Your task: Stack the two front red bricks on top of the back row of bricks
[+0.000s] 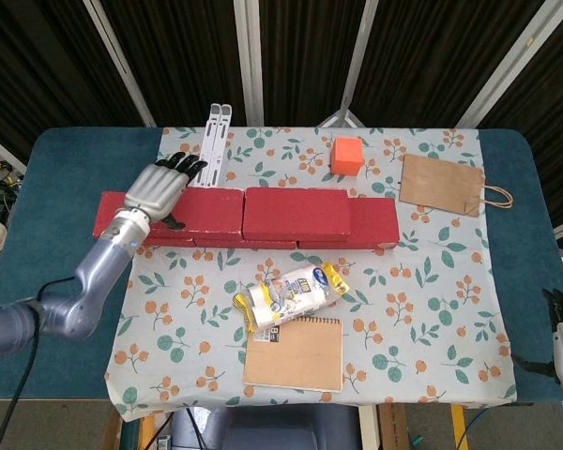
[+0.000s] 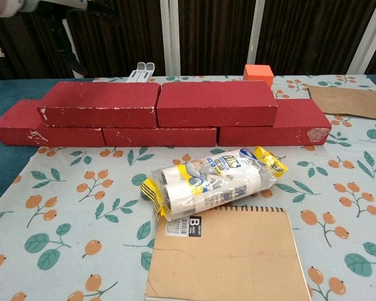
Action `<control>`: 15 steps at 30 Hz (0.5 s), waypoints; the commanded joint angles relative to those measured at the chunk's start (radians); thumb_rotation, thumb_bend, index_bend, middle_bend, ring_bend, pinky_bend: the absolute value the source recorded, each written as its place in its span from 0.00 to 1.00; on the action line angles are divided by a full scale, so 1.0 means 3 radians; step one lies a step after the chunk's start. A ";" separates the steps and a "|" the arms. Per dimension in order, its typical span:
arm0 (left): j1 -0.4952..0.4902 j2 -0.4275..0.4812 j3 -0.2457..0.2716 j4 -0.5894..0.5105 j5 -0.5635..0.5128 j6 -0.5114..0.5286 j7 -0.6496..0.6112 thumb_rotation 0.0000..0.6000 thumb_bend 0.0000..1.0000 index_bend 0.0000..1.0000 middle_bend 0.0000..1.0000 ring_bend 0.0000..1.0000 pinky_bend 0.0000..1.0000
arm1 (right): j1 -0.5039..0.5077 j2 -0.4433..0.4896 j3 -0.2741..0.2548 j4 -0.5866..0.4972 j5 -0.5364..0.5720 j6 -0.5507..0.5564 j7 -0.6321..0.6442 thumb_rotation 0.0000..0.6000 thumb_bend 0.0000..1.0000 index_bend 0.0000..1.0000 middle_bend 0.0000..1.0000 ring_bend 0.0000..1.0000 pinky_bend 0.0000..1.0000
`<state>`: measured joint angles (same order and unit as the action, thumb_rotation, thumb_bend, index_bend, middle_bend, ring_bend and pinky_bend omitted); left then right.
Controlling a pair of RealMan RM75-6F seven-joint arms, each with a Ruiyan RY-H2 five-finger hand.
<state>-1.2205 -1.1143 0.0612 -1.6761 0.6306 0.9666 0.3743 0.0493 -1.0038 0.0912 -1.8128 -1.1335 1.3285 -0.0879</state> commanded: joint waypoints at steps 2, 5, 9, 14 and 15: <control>0.1368 0.0312 0.0632 -0.1045 0.1418 0.1893 0.0273 1.00 0.00 0.11 0.06 0.00 0.22 | -0.0029 -0.0048 -0.0014 0.0146 -0.0338 0.0140 0.0222 1.00 0.06 0.00 0.03 0.00 0.00; 0.1835 0.0138 0.0795 -0.0830 0.1792 0.2283 0.0166 1.00 0.00 0.11 0.05 0.00 0.22 | -0.0053 -0.0108 -0.0027 0.0274 -0.0583 0.0285 0.0339 1.00 0.06 0.00 0.03 0.00 0.00; 0.2369 -0.0133 0.0869 -0.0430 0.2088 0.2621 -0.0051 1.00 0.00 0.11 0.02 0.00 0.21 | -0.0083 -0.0173 -0.0055 0.0439 -0.0876 0.0470 0.0447 1.00 0.06 0.00 0.03 0.00 0.00; 0.2698 -0.0319 0.0864 -0.0145 0.2180 0.2702 -0.0174 1.00 0.00 0.11 0.01 0.00 0.19 | -0.0112 -0.0206 -0.0066 0.0530 -0.1032 0.0607 0.0488 1.00 0.06 0.00 0.03 0.00 0.00; 0.2756 -0.0353 0.0848 -0.0097 0.2200 0.2705 -0.0210 1.00 0.00 0.11 0.00 0.00 0.19 | -0.0118 -0.0214 -0.0068 0.0548 -0.1062 0.0635 0.0497 1.00 0.06 0.00 0.03 0.00 0.00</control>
<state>-0.4367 -1.1851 0.3041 -1.7459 1.2648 1.7593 0.3409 0.0177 -1.0633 0.0726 -1.6553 -1.4439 1.5110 0.0561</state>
